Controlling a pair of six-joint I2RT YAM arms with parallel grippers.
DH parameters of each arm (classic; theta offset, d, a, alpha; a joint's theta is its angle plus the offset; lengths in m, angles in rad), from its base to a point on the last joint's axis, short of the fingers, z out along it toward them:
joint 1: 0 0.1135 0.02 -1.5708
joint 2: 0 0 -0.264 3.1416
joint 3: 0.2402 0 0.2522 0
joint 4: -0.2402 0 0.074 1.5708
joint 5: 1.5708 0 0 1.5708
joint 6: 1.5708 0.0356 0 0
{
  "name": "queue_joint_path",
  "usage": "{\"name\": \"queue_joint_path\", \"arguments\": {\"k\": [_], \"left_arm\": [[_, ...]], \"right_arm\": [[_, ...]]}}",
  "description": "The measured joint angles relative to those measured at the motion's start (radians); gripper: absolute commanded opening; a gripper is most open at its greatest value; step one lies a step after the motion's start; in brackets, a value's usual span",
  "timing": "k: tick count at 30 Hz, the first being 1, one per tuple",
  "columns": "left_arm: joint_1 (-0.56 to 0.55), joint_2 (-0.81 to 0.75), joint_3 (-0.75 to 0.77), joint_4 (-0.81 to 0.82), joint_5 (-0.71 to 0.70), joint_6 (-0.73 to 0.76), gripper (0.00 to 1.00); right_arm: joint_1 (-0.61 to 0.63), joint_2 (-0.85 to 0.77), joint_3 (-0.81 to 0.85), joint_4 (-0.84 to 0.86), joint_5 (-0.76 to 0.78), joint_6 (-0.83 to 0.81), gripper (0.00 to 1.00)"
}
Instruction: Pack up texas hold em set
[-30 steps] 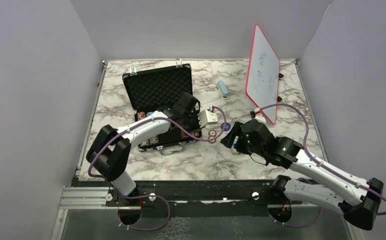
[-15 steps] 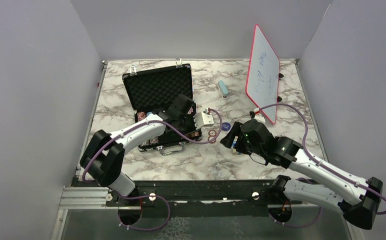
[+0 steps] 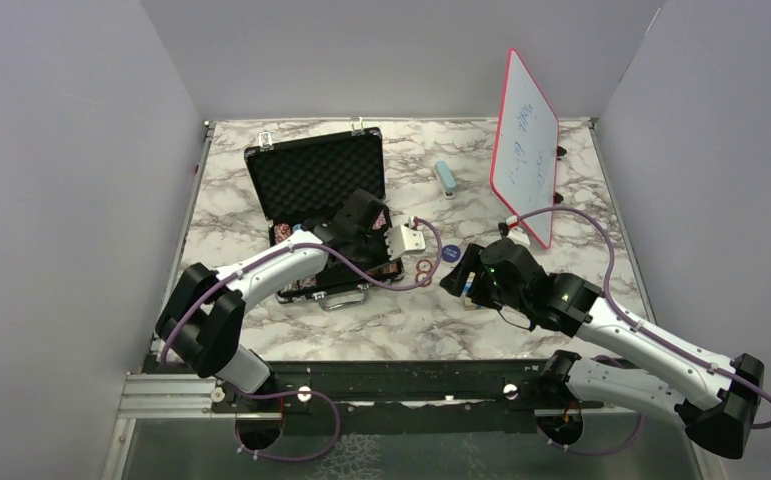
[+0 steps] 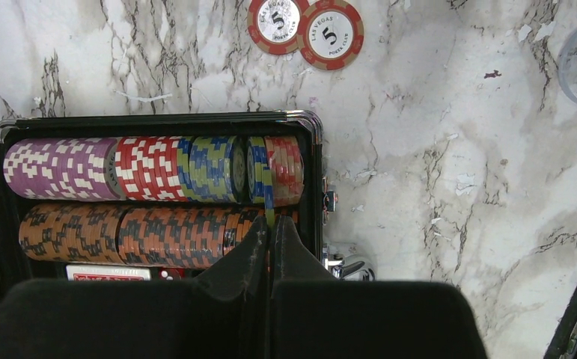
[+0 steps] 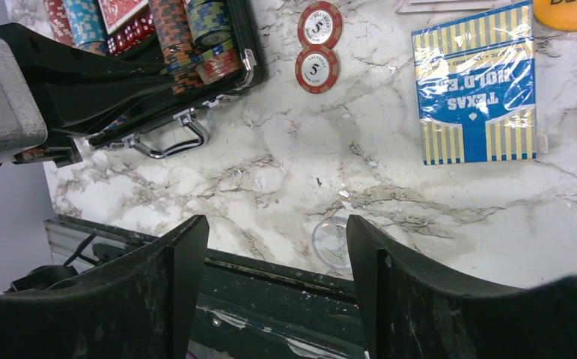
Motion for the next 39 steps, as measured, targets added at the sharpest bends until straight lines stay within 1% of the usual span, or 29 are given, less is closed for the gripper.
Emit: {"name": "queue_joint_path", "arguments": {"k": [24,29,31,32,36,39], "left_arm": [[0.0,-0.002,0.0,0.008,0.001,-0.005,0.0],[-0.002,0.051,0.045,0.006,-0.005,-0.042,0.13],[-0.003,0.083,0.075,0.005,-0.006,-0.072,0.22],[-0.003,0.097,0.086,0.005,-0.014,-0.084,0.24],[-0.005,0.158,0.113,0.001,-0.058,-0.135,0.28],[-0.005,0.166,0.122,-0.002,-0.083,-0.153,0.34]], "right_arm": [[0.0,0.0,-0.001,0.0,0.0,0.0,0.71],[0.0,0.0,-0.001,0.0,0.0,0.0,0.71],[0.0,0.0,-0.001,0.0,0.0,0.0,0.71],[0.0,0.0,-0.001,0.0,0.0,0.0,0.71],[0.0,-0.002,-0.001,0.0,0.0,0.0,0.71],[0.0,-0.003,-0.001,0.0,0.0,0.0,0.71]]}}
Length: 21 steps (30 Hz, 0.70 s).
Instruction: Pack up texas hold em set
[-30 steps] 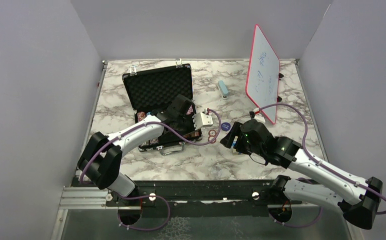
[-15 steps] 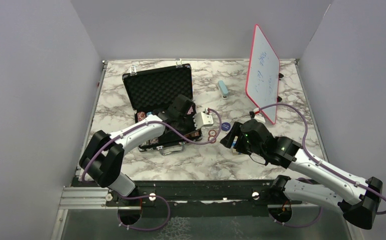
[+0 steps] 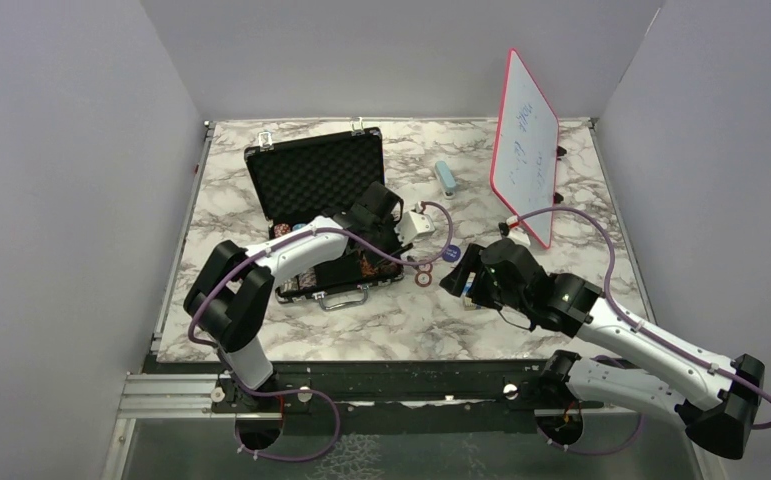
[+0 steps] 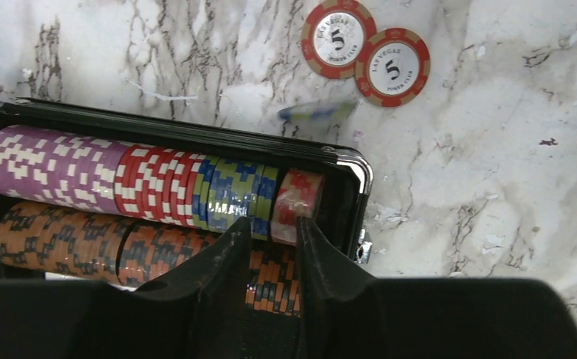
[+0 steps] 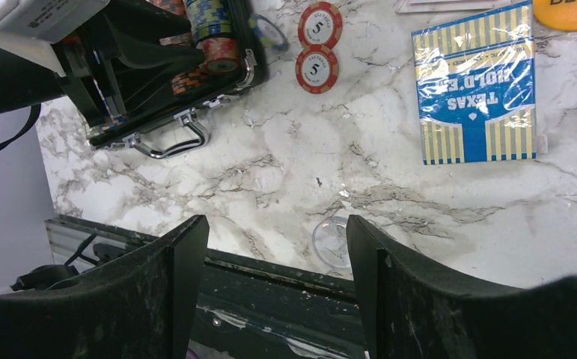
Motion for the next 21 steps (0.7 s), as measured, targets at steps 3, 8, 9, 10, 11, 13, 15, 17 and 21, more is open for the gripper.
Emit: {"name": "queue_joint_path", "arguments": {"k": [3,8,9,10,11,13,15,17,21], "left_arm": [[0.0,0.0,0.005,-0.002,-0.023,-0.009,0.35],[0.0,-0.004,0.005,-0.009,-0.048,-0.011,0.35],[0.0,-0.006,0.005,-0.01,-0.05,-0.014,0.35],[0.0,-0.007,0.005,-0.01,-0.05,-0.019,0.36],[0.0,-0.013,0.005,-0.01,-0.051,-0.021,0.38],[0.009,-0.03,0.005,-0.006,-0.051,-0.046,0.43],[0.019,-0.061,0.003,0.01,-0.056,-0.087,0.48],[0.039,-0.109,-0.006,0.045,-0.073,-0.142,0.51],[0.077,-0.246,-0.069,0.158,-0.127,-0.29,0.57]], "right_arm": [[0.0,0.0,0.0,0.0,0.0,0.0,0.71],[0.0,0.0,-0.002,0.001,0.0,0.0,0.71],[0.0,0.0,-0.002,0.001,0.0,-0.001,0.71],[0.0,0.003,-0.003,0.003,0.0,-0.003,0.71],[0.0,0.009,-0.003,0.008,0.0,-0.008,0.71],[0.0,0.034,-0.003,0.022,0.006,-0.023,0.72],[0.0,0.086,-0.003,0.043,0.022,-0.05,0.72],[0.0,0.151,-0.002,0.058,0.042,-0.085,0.73],[0.0,0.337,0.04,0.068,0.085,-0.179,0.71]]}}
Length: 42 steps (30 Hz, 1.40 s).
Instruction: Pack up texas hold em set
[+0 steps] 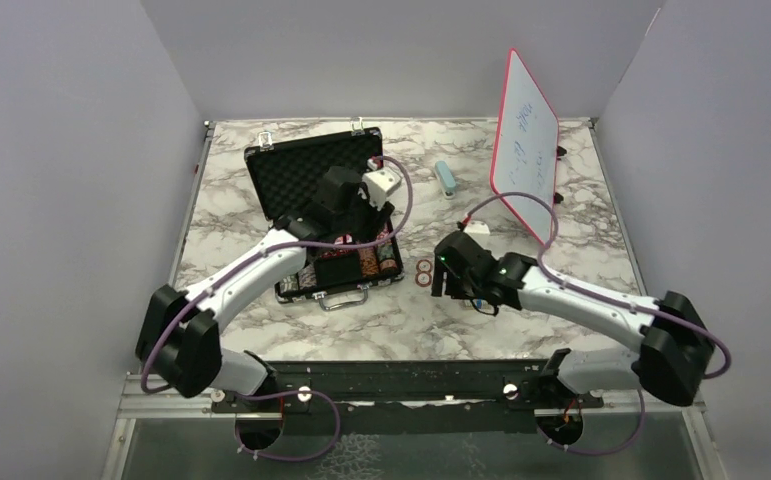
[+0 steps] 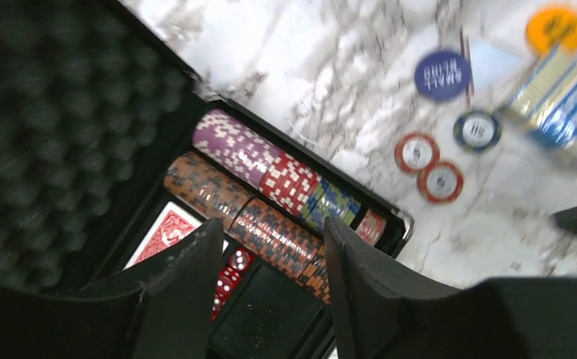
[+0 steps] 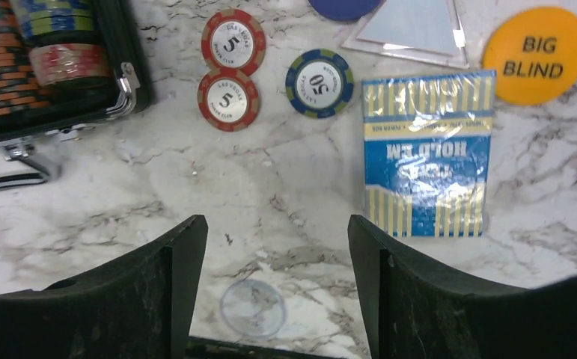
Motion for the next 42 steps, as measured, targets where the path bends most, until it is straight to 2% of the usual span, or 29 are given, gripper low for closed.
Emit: {"name": "queue_joint_path", "arguments": {"k": [6,11,15,19,24,28,32,42], "left_arm": [[0.008,-0.171,-0.117,0.142,-0.08,-0.27,0.62],[0.008,-0.229,-0.202,0.19,-0.085,-0.441,0.63],[0.008,-0.257,-0.238,0.194,-0.085,-0.515,0.63],[0.008,-0.28,-0.252,0.195,-0.084,-0.552,0.63],[0.008,-0.284,-0.254,0.195,-0.08,-0.571,0.63],[0.008,-0.284,-0.26,0.196,-0.077,-0.581,0.63],[0.008,-0.284,-0.262,0.196,-0.076,-0.584,0.63],[0.008,-0.284,-0.264,0.196,-0.074,-0.596,0.63]], "right_arm": [[-0.011,0.234,0.131,0.01,0.048,-0.139,0.52],[-0.061,0.339,0.185,0.023,0.053,-0.215,0.45],[-0.098,0.376,0.185,0.025,0.042,-0.246,0.43],[-0.119,0.409,0.184,0.042,0.011,-0.273,0.44],[-0.139,0.444,0.183,0.063,-0.035,-0.293,0.59],[-0.159,0.46,0.183,0.075,-0.053,-0.301,0.62],[-0.177,0.466,0.184,0.081,-0.077,-0.306,0.59],[-0.214,0.505,0.221,0.106,-0.11,-0.328,0.44]]}}
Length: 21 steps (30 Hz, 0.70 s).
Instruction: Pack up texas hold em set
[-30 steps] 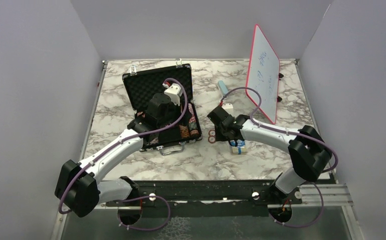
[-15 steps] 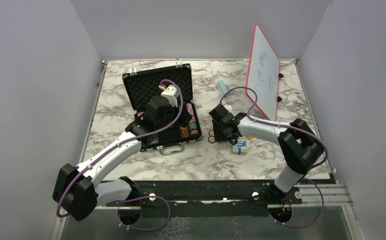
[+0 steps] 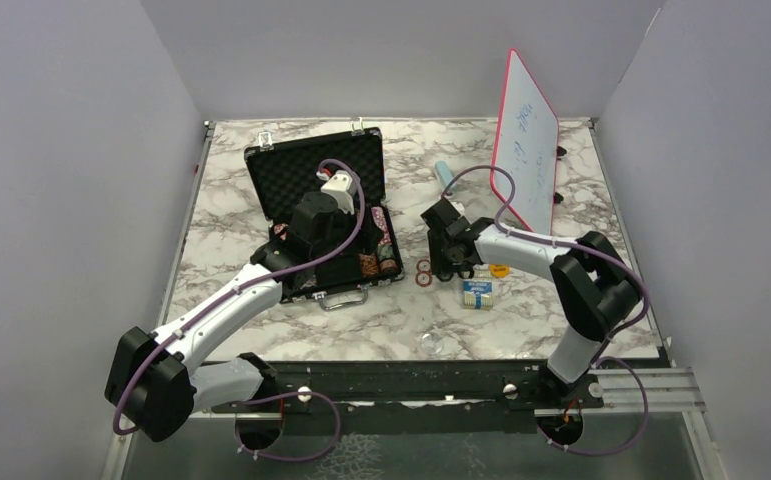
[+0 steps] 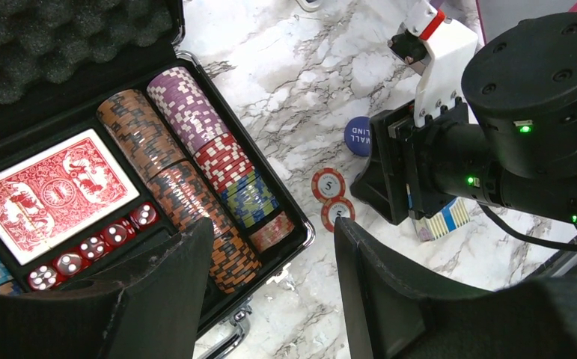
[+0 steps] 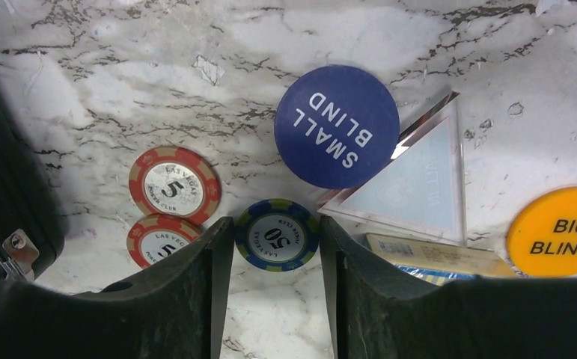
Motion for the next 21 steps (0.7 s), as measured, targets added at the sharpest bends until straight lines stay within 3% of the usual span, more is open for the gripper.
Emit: {"name": "queue_joint_path", "arguments": {"k": [6,12,14,21], "left_arm": [[0.0,0.0,-0.008,0.002,0.005,-0.024,0.67],[0.0,-0.002,-0.022,0.012,0.019,-0.074,0.86],[0.0,-0.002,-0.024,0.011,0.024,-0.097,0.98],[-0.001,0.014,-0.086,0.091,0.106,-0.198,0.97]], "right_arm": [[-0.009,0.003,0.003,0.003,-0.01,-0.016,0.37],[-0.009,-0.003,0.003,0.001,-0.012,-0.022,0.38],[-0.01,-0.008,0.002,-0.003,-0.015,-0.023,0.39],[-0.015,-0.077,-0.017,-0.054,-0.062,-0.016,0.4]]}}
